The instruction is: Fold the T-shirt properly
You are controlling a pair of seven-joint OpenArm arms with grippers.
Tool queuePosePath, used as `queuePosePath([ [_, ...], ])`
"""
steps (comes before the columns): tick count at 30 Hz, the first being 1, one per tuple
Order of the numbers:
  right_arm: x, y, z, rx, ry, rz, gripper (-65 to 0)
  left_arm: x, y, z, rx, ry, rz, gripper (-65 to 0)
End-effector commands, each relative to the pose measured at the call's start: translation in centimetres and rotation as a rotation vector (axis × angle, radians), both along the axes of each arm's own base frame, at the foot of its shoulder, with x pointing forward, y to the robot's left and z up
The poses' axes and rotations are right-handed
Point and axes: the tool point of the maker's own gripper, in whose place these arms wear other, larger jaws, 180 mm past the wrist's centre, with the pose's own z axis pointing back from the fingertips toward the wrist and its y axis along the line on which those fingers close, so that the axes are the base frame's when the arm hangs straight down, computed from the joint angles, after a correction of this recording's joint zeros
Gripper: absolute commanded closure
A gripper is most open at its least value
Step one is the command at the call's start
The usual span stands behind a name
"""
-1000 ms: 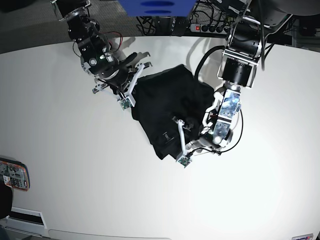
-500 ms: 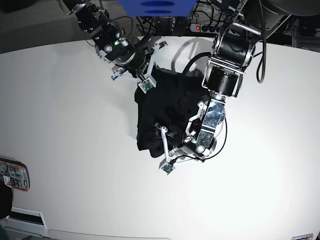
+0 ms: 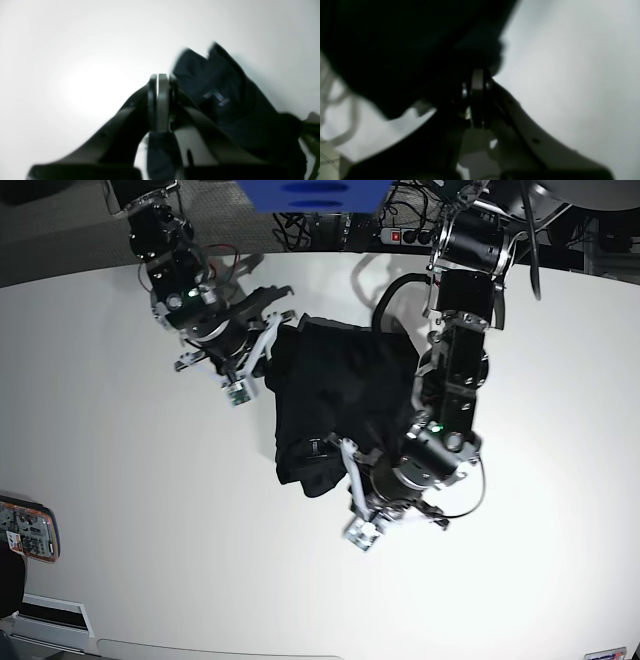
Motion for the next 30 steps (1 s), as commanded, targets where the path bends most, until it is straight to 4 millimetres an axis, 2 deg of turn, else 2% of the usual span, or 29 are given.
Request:
queuePosePath([
  [1, 1.0, -0.6, 1.1, 0.002, -0.046, -0.018, 0.0, 0.4, 0.5, 2.4, -0.020, -0.068, 0.020, 0.0],
  [3, 1.6, -1.6, 1.6, -0.004, -0.067, -0.048, 0.0, -0.2, 2.0, 4.1, -0.029, -0.113, 0.064, 0.0],
  [5, 2.2, -2.5, 2.0, -0.009, -0.085, -0.074, 0.0, -1.0, 3.6, 4.8, -0.034, -0.131, 0.109, 0.0],
  [8, 3.4, -3.7, 3.0, -0.015, -0.124, -0.109, 0.0, -2.2, 5.5, 4.3, -0.044, -0.125, 0.167, 0.0],
  [13, 5.5, -5.5, 5.5, 0.015, -0.278, -0.173, 0.0, -4.4, 8.7, 2.1, -0.025, -0.073, 0.246, 0.0],
  [16, 6.6, -6.2, 7.1, 0.039, -0.382, -0.199, 0.0, -6.0, 9.2, 0.6, -0.027, -0.082, 0.230, 0.0],
  [22, 6.1, -7.4, 7.8, 0.055, -0.460, -0.237, 0.0, -10.5, 8.9, -2.6, -0.074, -0.075, 0.187, 0.0],
  [27, 4.2, -9.6, 6.5, 0.018, -0.419, -0.288, 0.0, -13.2, 9.6, -4.8, -0.044, -0.007, 0.176, 0.0],
  [30, 3.5, -9.9, 5.9, 0.011, -0.400, -0.292, 0.0, -13.9, 9.9, -5.3, -0.038, 0.015, 0.181, 0.0],
])
